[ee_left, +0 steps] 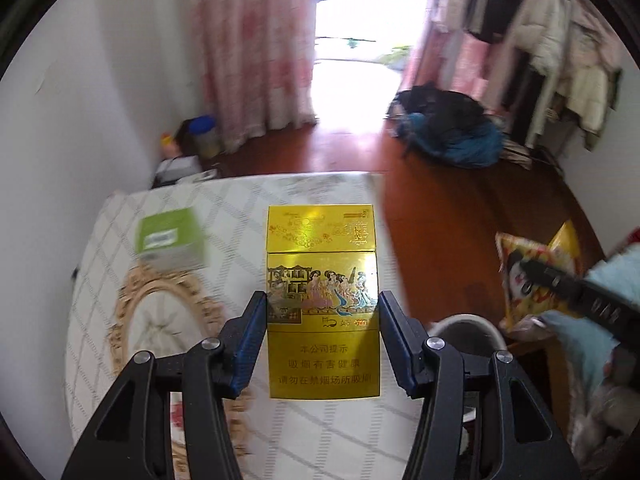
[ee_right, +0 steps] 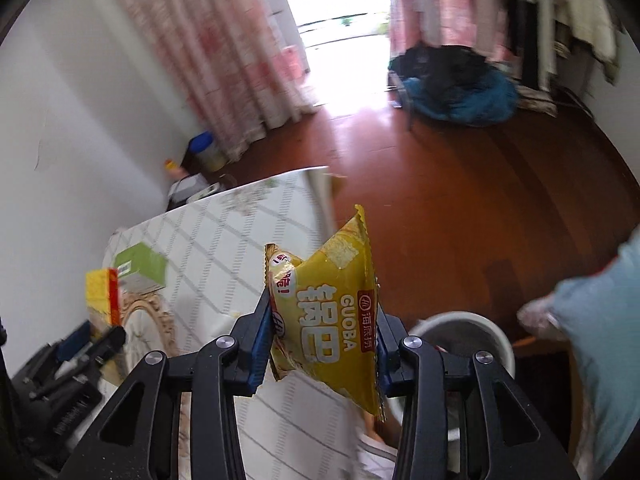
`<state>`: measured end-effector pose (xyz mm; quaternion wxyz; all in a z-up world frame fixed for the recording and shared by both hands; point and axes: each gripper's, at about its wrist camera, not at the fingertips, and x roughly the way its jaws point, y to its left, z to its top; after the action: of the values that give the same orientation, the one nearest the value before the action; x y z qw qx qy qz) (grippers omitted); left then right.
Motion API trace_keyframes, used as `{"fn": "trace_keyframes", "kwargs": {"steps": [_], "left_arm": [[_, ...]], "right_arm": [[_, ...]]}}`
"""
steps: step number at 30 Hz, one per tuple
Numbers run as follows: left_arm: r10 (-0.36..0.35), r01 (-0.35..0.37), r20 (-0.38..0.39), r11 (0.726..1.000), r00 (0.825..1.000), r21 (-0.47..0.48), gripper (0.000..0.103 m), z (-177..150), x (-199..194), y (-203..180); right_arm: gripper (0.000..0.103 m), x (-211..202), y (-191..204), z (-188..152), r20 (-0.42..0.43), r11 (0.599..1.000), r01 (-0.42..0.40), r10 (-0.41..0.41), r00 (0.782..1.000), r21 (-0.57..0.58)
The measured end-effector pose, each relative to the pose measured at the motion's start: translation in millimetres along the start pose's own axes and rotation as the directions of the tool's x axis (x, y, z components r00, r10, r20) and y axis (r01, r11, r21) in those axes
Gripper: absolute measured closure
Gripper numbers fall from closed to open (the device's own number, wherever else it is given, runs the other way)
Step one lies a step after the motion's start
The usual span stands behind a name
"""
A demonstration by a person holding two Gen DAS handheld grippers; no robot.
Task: Collect trash
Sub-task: 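Drop the snack bag in the bin with the right gripper while the left drops the cigarette box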
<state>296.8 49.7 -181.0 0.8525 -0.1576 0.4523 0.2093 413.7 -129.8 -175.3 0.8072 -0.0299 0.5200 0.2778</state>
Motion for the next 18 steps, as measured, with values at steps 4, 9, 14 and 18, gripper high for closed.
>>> {"fn": "trace_keyframes", "kwargs": {"steps": [4,9,14,18], "left_arm": [[-0.072,0.073,-0.024,0.995,0.997,0.063,0.051,0,7,-59],[-0.155,0.169,-0.119,0.978,0.981,0.119,0.051,-14,44,-125],[-0.235,0.280,-0.292,0.952,0.927,0.123,0.051,-36,100,-181],[-0.279,0.349,-0.407,0.931,0.869,0.107,0.051,-49,139,-211]], "right_arm": [[0.060,-11,-72,-24,-0.019,0.995,0.057,-0.055,0.998,0.082],[0.060,-6,-149,-54,-0.075,0.979,0.114,-0.103,0.992,0.170],[0.060,17,-211,-81,-0.148,0.959,0.153,-0.120,0.982,0.238],[0.060,46,-242,-96,-0.207,0.951,0.161,-0.108,0.972,0.264]]}}
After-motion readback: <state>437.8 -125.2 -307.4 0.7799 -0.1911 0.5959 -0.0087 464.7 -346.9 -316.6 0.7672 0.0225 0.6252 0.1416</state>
